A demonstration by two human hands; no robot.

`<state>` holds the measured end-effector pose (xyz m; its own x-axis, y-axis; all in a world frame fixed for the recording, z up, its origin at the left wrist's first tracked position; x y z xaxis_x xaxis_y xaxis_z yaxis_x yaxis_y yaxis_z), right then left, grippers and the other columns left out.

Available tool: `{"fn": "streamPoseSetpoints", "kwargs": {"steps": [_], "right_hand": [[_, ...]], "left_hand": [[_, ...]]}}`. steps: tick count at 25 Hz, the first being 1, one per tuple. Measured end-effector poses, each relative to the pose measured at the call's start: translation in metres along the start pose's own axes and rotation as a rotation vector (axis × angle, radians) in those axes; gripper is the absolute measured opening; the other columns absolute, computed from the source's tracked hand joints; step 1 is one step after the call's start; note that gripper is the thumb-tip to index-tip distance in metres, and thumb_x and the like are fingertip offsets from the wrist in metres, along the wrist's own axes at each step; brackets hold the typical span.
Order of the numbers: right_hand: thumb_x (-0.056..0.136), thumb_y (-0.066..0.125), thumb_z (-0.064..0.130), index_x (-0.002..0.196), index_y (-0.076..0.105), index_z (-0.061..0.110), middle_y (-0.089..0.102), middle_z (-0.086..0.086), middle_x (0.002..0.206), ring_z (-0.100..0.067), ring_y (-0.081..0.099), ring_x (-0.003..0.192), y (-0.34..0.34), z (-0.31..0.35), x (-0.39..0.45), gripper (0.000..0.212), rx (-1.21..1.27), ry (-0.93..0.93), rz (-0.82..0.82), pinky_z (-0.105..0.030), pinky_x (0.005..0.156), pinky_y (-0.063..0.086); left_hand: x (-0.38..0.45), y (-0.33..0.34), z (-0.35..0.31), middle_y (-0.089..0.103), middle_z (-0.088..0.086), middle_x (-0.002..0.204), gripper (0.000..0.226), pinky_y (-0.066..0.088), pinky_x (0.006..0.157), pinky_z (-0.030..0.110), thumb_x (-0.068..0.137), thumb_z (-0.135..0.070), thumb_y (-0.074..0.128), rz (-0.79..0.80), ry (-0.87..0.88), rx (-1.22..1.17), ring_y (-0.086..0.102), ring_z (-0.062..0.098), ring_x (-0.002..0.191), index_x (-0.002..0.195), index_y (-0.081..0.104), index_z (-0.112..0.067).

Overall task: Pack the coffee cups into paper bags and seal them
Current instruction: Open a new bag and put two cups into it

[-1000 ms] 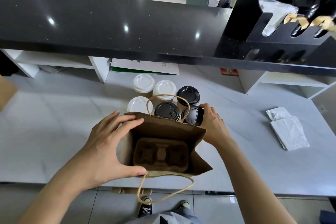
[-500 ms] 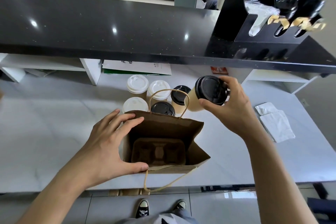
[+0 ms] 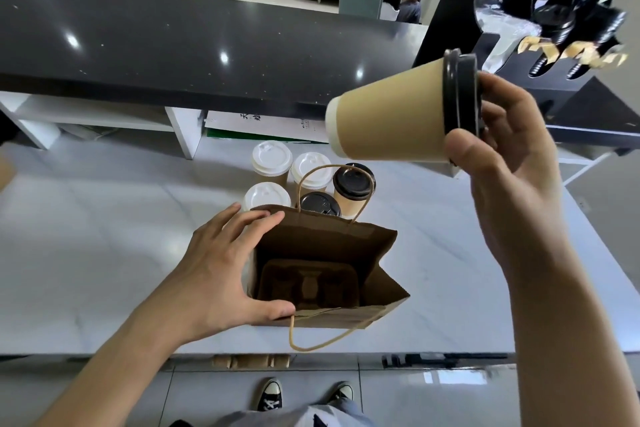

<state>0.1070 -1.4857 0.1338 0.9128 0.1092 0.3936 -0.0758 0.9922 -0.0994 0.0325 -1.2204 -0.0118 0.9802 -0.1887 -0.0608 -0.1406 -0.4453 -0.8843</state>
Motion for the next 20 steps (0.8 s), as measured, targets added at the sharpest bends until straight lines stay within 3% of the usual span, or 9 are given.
{"fn": "streamPoseSetpoints", "kwargs": {"steps": [2,5,7,9,14,18,20], "right_hand": [[0.075,0.077,0.035,0.138,0.049,0.016,0.064,0.004,0.121,-0.013,0.062,0.112,0.016,0.006,-0.005,0.072,0.087,-0.003,0.132,-0.028,0.087,0.051],[0.074,0.083,0.041,0.138,0.050,0.017,0.063,0.002,0.126,-0.019,0.063,0.114,0.038,0.000,-0.016,0.076,-0.008,0.024,0.328,-0.036,0.091,0.053],[0.073,0.084,0.046,0.139,0.050,0.021,0.062,0.000,0.130,-0.023,0.063,0.115,0.050,-0.010,-0.026,0.079,-0.125,0.057,0.433,-0.042,0.096,0.053],[0.071,0.083,0.048,0.138,0.051,0.028,0.060,0.006,0.131,-0.018,0.061,0.119,0.061,-0.019,-0.035,0.076,-0.292,0.066,0.514,-0.035,0.099,0.051],[0.068,0.087,0.048,0.136,0.048,0.039,0.047,0.021,0.129,0.001,0.051,0.122,0.083,-0.040,-0.050,0.079,-0.523,0.087,0.578,-0.017,0.099,0.047],[0.069,0.085,0.051,0.141,0.043,0.043,0.041,0.025,0.129,0.003,0.050,0.115,0.095,-0.054,-0.056,0.084,-0.682,0.101,0.680,-0.020,0.097,0.048],[0.072,0.083,0.050,0.146,0.040,0.040,0.043,0.022,0.133,-0.001,0.050,0.117,0.105,-0.058,-0.059,0.086,-0.766,0.080,0.761,-0.020,0.097,0.046]], "left_hand": [[-0.001,0.001,0.000,0.015,-0.029,0.159,0.124,0.005,0.121,0.024,0.055,-0.090,0.062,-0.006,-0.014,-0.027,-0.005,0.002,0.152,0.157,0.004,-0.050],[-0.001,0.001,0.001,0.012,-0.030,0.157,0.128,0.003,0.120,0.021,0.054,-0.090,0.061,-0.008,-0.033,-0.038,-0.006,0.002,0.152,0.157,-0.001,-0.046],[0.000,0.000,0.000,0.002,-0.046,0.147,0.127,0.002,0.120,0.021,0.053,-0.090,0.060,-0.006,-0.027,-0.045,-0.007,0.001,0.152,0.155,-0.004,-0.051],[0.000,0.000,0.000,-0.003,-0.055,0.140,0.125,0.004,0.122,0.023,0.051,-0.089,0.062,-0.008,-0.024,-0.079,-0.006,0.000,0.151,0.153,-0.003,-0.055],[-0.003,0.002,0.004,0.011,-0.033,0.160,0.131,0.007,0.123,0.026,0.050,-0.087,0.067,-0.025,-0.054,-0.122,-0.007,-0.002,0.151,0.151,-0.012,-0.060],[-0.007,0.001,0.003,-0.004,-0.057,0.137,0.134,0.011,0.119,0.023,0.055,-0.074,0.083,0.006,-0.079,-0.145,-0.012,-0.014,0.143,0.150,-0.012,-0.063],[-0.008,0.000,0.000,-0.006,-0.059,0.134,0.135,0.011,0.117,0.022,0.057,-0.069,0.086,0.021,-0.090,-0.161,-0.014,-0.015,0.143,0.148,-0.012,-0.065]]}}
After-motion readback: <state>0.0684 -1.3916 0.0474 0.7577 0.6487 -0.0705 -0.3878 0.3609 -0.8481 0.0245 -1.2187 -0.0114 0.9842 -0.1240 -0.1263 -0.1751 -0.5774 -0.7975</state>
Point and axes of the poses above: each hand's wrist, its own x-axis towards the middle knuckle, its own y-axis out of the palm, z = x × y, the point moved 7 cm from there along x, towards the middle knuckle
